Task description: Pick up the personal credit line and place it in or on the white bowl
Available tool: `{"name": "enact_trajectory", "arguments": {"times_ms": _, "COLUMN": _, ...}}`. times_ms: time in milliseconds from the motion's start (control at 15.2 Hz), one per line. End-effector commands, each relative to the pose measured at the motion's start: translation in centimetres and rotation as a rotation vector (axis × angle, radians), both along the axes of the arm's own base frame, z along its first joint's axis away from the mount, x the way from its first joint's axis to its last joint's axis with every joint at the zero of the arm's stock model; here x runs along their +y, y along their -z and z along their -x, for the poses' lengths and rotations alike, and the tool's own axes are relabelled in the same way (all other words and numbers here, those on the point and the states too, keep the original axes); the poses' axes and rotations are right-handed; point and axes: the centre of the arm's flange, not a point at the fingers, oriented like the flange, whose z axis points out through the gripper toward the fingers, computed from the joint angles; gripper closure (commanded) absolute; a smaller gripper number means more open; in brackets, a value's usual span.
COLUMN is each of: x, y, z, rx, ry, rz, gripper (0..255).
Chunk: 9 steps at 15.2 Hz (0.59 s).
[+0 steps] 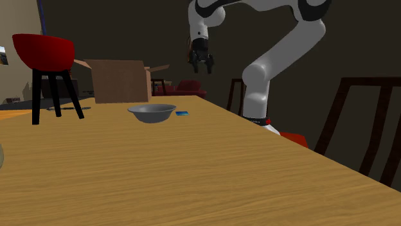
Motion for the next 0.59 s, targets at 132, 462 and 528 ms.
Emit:
{"name": "enact_trajectory", "arguments": {"times_ms": 132, "x": 3.9, "y": 3.2, "z": 1.3, "rx": -0.009, "ry": 0.130, "rz": 0.003, "gripper": 0}}
{"name": "enact_trajectory", "arguments": {"times_ms": 462, "x": 9.1, "y": 6.7, "z": 2.0, "rx": -0.020, "ry": 0.284, "rz": 0.007, "gripper": 0}}
{"name": "enact_trajectory", "arguments": {"times_ms": 528, "x": 10.2, "y": 7.5, "z": 2.0, "rx": -0.022, "ry": 0.315, "rz": 0.007, "gripper": 0}}
